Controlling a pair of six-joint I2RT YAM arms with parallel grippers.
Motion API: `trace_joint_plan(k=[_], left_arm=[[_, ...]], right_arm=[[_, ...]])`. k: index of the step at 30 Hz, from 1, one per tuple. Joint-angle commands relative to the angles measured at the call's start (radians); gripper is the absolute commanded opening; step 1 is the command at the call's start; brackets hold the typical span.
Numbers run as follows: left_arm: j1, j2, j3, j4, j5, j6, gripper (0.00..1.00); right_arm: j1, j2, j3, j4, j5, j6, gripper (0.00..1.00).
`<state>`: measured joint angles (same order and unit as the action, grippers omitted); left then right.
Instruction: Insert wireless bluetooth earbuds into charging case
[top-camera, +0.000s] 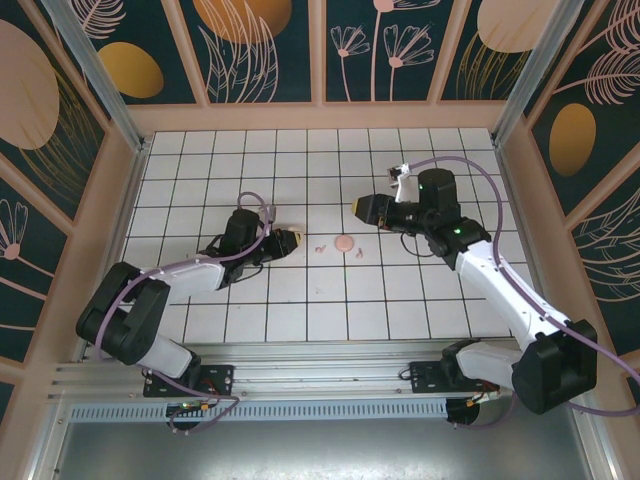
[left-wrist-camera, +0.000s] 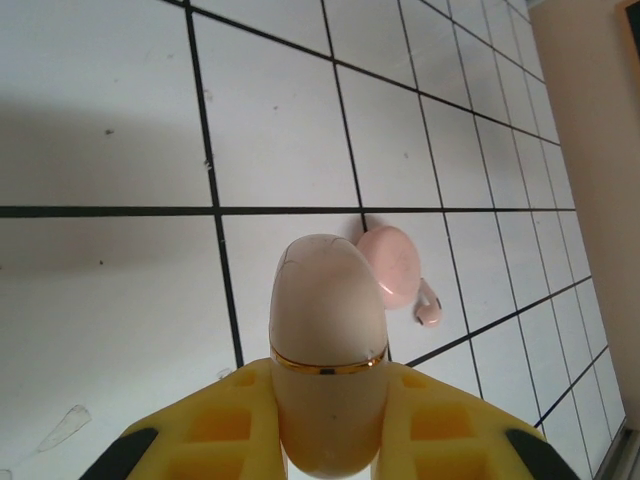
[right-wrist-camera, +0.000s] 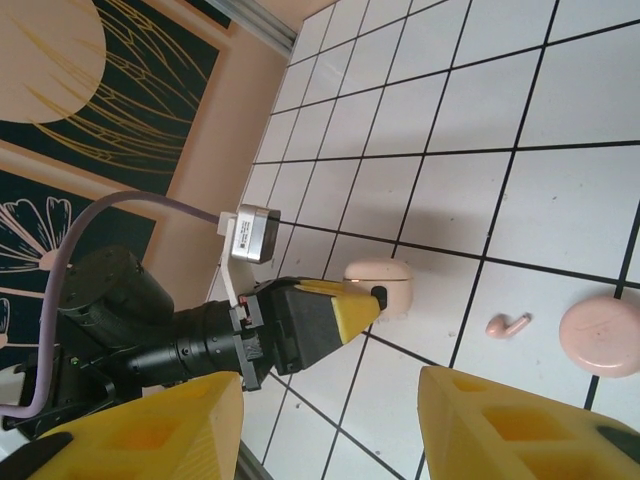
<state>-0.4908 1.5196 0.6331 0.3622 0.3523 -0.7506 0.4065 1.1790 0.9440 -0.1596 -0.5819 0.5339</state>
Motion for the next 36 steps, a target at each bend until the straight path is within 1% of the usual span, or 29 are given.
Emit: trace_joint_plan(k=[1, 10, 19, 22, 24, 30, 36], left_arm=[[0.007, 0.030, -0.003, -0.003, 0.028, -0.026, 0.13], [0.018, 0.089, -0.007, -0.006, 0.039, -0.040, 0.13], [0.023, 0.153, 0.019, -0.043, 0.037, -0.050, 0.15], [0.024, 0.157, 0.019, -0.049, 0.029, -0.058, 0.17], [0.026, 0.157, 0.019, -0.054, 0.024, -0.059, 0.20], [0.032, 0.140, 0.026, -0.097, -0.005, -0.047, 0.35], [0.034, 0.121, 0.051, -0.171, -0.044, -0.012, 0.46]], right_arm=[[0.013, 0.005, -0.015, 0.032, 0.027, 0.014, 0.50], [0.035, 0.025, -0.017, 0.023, 0.045, 0.017, 0.50], [0.049, 0.026, -0.030, 0.019, 0.062, 0.023, 0.49], [0.050, 0.027, -0.029, 0.017, 0.062, 0.020, 0.49], [0.050, 0.028, -0.028, 0.011, 0.065, 0.017, 0.49], [0.052, 0.030, -0.022, -0.007, 0.071, 0.014, 0.49], [0.057, 0.036, -0.006, -0.036, 0.086, 0.008, 0.50]])
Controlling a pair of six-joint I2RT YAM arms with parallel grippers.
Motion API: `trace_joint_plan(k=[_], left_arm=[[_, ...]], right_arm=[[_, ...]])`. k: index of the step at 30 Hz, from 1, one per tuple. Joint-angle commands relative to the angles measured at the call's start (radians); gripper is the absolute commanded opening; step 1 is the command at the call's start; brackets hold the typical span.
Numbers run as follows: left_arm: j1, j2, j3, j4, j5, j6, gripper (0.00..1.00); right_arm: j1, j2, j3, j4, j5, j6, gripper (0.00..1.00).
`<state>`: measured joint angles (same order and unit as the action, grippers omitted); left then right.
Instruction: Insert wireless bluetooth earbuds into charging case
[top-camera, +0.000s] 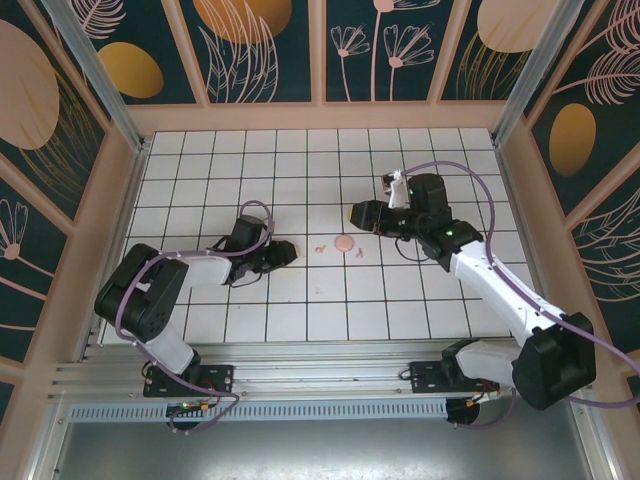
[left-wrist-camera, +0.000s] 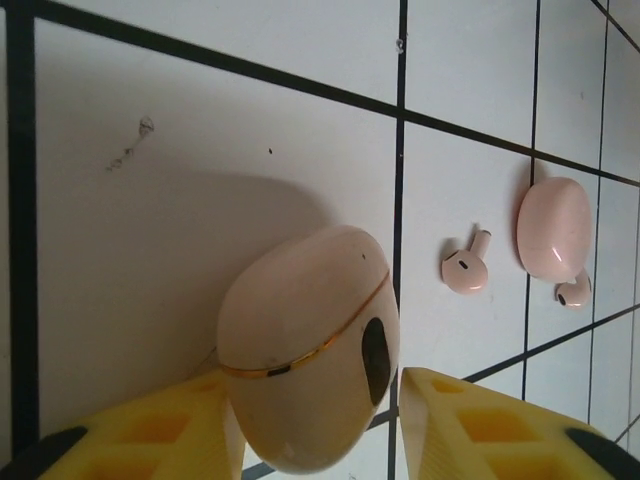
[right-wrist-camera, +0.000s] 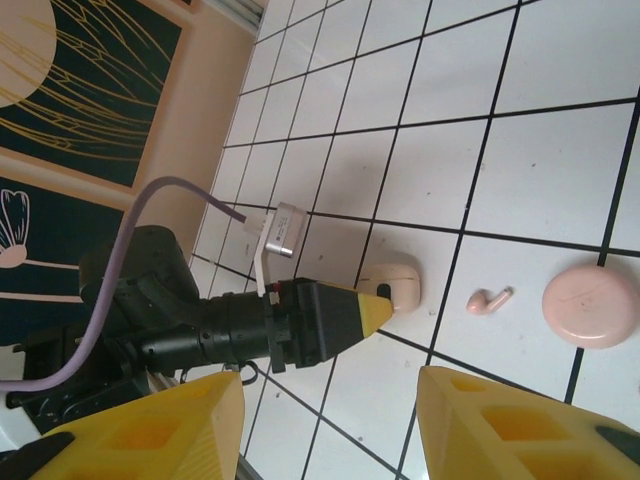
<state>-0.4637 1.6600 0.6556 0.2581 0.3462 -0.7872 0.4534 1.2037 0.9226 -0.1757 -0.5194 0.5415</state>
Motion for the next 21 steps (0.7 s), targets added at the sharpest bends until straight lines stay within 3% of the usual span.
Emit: trace_joint_plan(k=[1, 8, 21], left_arm=[[0.008, -0.022, 0.031, -0.078, -0.046, 0.029, 0.48], [0.006, -0.084, 0.029, -0.114, -0.080, 0.034, 0.52], [0.007, -0.282, -0.057, -0.148, -0.120, -0.019, 0.59]], right_arm=[[0.015, 0.014, 0.020, -0.029, 0.029, -0.001, 0.50], [0.048, 0.075, 0.098, -0.153, 0.091, -0.038, 0.50], [0.124, 0.340, 0.304, -0.383, 0.220, -0.147, 0.51]])
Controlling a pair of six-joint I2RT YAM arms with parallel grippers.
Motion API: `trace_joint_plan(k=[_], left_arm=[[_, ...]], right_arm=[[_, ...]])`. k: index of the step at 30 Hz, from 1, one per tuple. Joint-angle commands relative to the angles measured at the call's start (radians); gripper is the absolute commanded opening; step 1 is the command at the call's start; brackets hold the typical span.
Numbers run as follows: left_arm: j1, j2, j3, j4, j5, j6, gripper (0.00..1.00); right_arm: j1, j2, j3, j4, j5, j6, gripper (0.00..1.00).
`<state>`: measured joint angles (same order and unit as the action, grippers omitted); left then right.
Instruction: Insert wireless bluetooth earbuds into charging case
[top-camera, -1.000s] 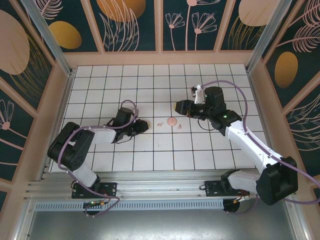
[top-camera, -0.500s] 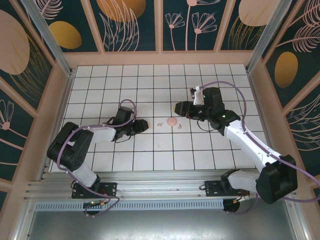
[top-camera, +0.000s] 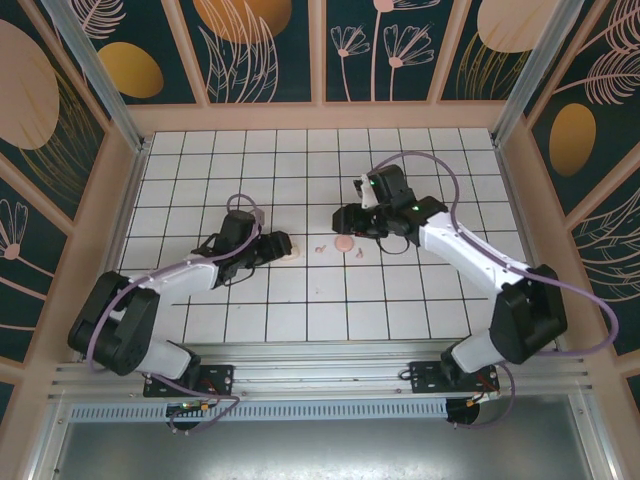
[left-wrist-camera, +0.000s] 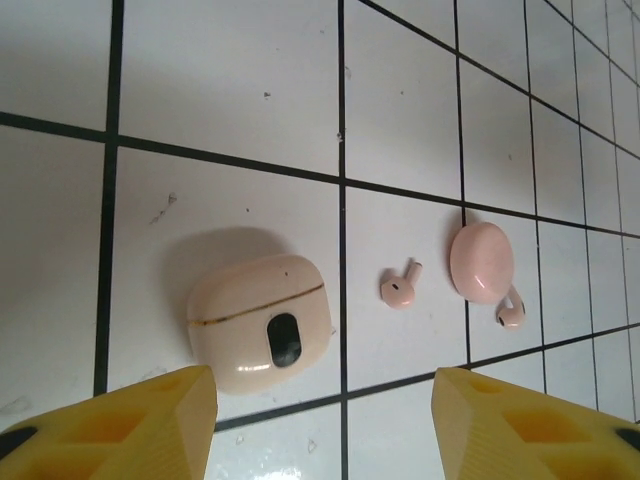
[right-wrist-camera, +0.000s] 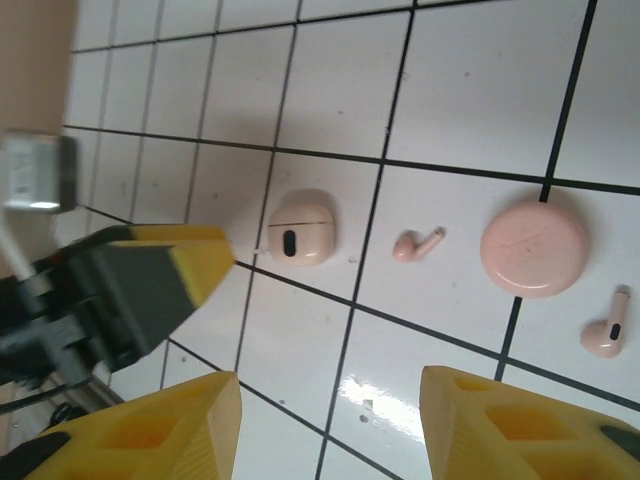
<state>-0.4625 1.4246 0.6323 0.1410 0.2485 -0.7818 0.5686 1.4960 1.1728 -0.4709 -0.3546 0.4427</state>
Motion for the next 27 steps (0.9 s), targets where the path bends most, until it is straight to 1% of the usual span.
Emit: trace_joint_plan(k=[1, 4, 8, 14, 21, 27], left_arm=[[0.007, -0.066, -0.046, -0.031, -0.028, -0.031, 0.59], [0.006, -0.112, -0.082, -0.026, -0.038, -0.046, 0.60], [0.006, -0.157, -0.130, -0.018, -0.059, -0.056, 0.61], [0.005, -0.209, -0.172, -0.015, -0.083, -0.067, 0.62], [0.006, -0.207, -0.175, -0.017, -0.084, -0.070, 0.62], [0.006, -0.202, -0.178, -0.013, -0.084, -0.075, 0.62]], right_arm=[[0.012, 0.076, 0.075, -0.110, 0.067, -0.059, 0.51], [0.022, 0.158, 0.139, -0.168, 0.100, -0.086, 0.52], [0.033, 0.266, 0.222, -0.235, 0.132, -0.121, 0.56], [0.048, 0.414, 0.334, -0.332, 0.224, -0.153, 0.59], [0.048, 0.532, 0.409, -0.405, 0.309, -0.173, 0.62], [0.048, 0.592, 0.437, -0.401, 0.314, -0.197, 0.64]])
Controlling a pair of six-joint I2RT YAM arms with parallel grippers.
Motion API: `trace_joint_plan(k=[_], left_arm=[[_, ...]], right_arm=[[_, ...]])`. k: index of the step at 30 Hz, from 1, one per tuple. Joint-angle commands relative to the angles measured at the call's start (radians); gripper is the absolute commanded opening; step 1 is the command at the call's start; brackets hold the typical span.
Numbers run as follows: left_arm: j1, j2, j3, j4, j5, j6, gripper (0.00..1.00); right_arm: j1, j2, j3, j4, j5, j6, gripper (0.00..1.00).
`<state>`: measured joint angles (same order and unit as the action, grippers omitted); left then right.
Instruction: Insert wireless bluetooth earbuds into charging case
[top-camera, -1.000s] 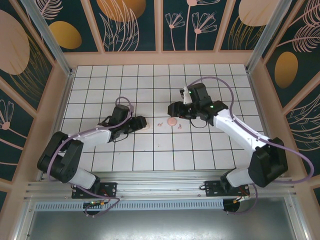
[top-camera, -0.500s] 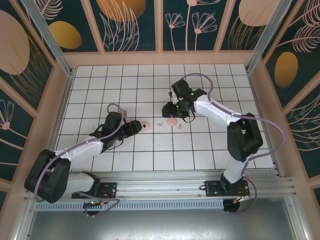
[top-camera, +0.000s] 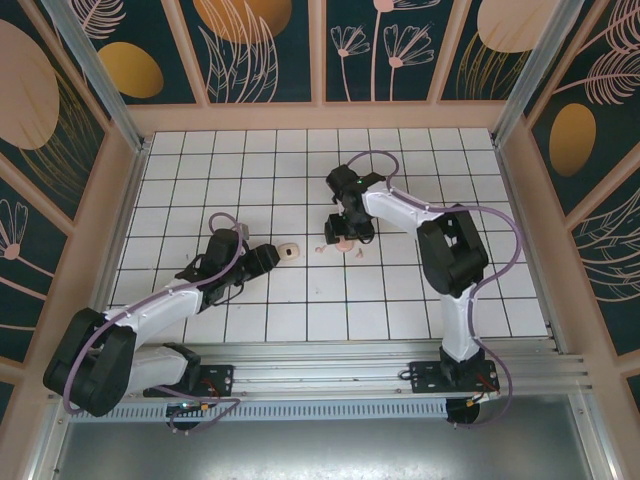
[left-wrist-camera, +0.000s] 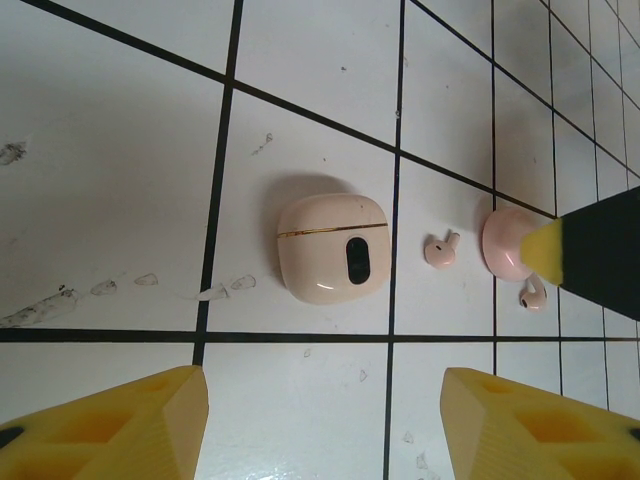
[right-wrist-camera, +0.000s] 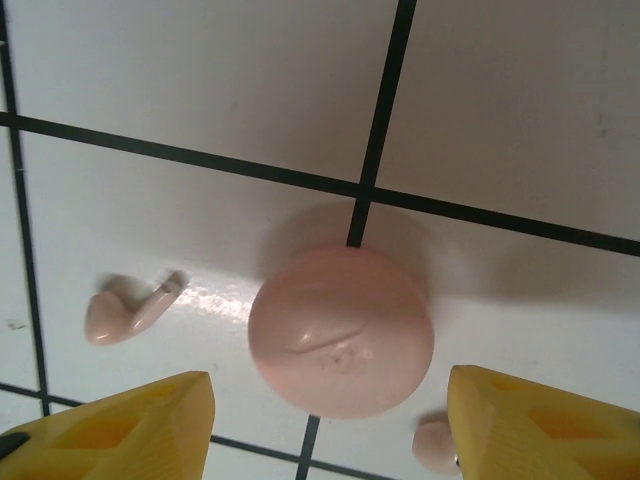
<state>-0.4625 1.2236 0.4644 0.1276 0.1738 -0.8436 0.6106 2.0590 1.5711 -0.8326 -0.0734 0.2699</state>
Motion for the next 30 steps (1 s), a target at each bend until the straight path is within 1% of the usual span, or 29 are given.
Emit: trace_joint_plan(k=[1, 5, 11, 16, 19, 25, 30], left_arm=[[0.005, -0.003, -0.011, 0.000, -0.010, -0.012, 0.62], [0.005, -0.007, -0.016, -0.002, -0.010, -0.015, 0.62], [0.006, -0.010, -0.019, -0.005, -0.011, -0.016, 0.62], [0.005, -0.020, -0.027, -0.004, -0.013, -0.018, 0.63], [0.006, -0.022, -0.031, 0.000, -0.010, -0.019, 0.62], [0.006, -0.033, -0.038, 0.016, -0.004, -0.018, 0.62], [0.006, -0.054, -0.044, 0.043, -0.002, -0.004, 0.62]], right_arm=[[0.007, 0.036, 0.044, -0.036, 0.027, -0.027, 0.64], [0.009, 0.062, 0.062, -0.023, -0.005, -0.031, 0.64], [0.015, 0.092, 0.050, -0.018, 0.004, -0.038, 0.62], [0.018, 0.095, 0.030, -0.003, 0.018, -0.038, 0.57], [0.020, 0.087, 0.020, 0.013, 0.026, -0.035, 0.52], [0.020, 0.020, -0.016, 0.075, 0.011, -0.011, 0.47], [0.018, -0.085, -0.095, 0.171, -0.050, 0.040, 0.44]])
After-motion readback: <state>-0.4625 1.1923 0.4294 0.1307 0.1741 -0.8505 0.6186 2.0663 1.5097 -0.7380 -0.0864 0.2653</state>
